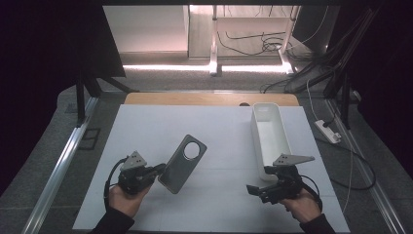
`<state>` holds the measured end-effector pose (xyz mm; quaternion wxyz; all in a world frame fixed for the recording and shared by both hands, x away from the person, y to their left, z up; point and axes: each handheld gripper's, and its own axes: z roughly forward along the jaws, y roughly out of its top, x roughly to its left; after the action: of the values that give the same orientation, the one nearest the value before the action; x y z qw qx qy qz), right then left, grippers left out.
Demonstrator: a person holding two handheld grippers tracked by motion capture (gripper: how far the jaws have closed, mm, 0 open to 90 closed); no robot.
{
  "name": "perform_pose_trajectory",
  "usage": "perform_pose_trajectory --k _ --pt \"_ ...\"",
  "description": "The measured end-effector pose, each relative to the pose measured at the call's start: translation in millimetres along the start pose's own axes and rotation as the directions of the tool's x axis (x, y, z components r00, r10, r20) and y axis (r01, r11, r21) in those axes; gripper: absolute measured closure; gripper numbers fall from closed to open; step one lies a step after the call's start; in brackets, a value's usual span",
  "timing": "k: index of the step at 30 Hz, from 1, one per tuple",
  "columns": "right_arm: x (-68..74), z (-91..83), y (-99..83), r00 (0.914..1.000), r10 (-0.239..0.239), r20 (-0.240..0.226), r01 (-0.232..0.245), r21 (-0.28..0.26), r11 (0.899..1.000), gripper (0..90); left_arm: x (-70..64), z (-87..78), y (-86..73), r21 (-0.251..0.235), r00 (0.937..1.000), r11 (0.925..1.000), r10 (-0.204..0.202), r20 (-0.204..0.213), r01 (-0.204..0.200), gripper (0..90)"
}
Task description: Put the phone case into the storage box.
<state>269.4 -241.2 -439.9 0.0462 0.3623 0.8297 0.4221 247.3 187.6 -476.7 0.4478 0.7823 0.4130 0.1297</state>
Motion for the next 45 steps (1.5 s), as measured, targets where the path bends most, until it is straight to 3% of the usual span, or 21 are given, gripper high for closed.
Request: perform_pose_trajectory --k 20,45 --pt "10.4 31.8 18.6 0.9977 0.029 -0.061 -0.028 0.017 0.999 0.0 -7.5 14.1 6.3 0.001 0.9995 0.9997 0.024 0.02 -0.024 89.1" --pt "28.9 71.4 43.6 0.9922 0.012 -0.124 -0.008 0.026 1.0 0.0 -16.7 27.7 12.1 -0.005 0.9985 0.9992 0.039 0.037 -0.039 89.0"
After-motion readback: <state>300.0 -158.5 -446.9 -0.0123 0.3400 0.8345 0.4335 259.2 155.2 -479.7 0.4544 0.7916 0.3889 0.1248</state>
